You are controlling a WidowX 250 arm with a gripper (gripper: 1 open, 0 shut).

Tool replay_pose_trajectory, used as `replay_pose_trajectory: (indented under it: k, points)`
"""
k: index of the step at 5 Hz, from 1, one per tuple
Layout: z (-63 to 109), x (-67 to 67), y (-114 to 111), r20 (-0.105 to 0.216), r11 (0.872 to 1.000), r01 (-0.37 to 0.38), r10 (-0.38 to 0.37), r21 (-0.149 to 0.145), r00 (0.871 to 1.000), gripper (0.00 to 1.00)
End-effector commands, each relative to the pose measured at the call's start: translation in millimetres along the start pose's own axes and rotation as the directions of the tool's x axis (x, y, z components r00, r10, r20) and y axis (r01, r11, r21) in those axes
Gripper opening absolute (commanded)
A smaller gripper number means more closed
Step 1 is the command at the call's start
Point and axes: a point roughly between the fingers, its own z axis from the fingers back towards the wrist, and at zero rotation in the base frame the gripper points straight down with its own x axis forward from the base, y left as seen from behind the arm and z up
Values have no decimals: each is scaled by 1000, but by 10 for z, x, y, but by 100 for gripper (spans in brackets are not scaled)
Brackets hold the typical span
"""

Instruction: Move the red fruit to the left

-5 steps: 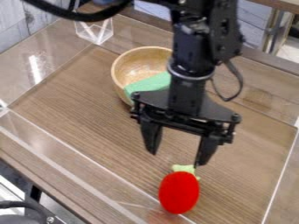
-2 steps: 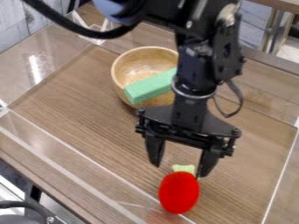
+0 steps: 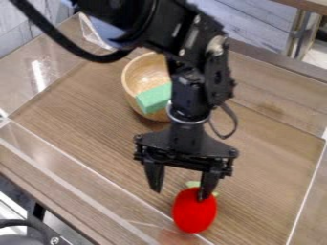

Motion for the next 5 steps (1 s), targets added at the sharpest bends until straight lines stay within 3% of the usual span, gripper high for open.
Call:
replay_pose_trajectory:
  k: [1,3,4,5]
  points:
    - [-52,-77,-96,13,1000,-7,7,-15,1000,100]
    - [-226,-299,-265,12,1000,-8,9,-12,1000,100]
    - [-274,-296,-293,22,1000,-9,9,4,1000,100]
    - [-275,-289,-299,27,1000,-18,18,10,999,0]
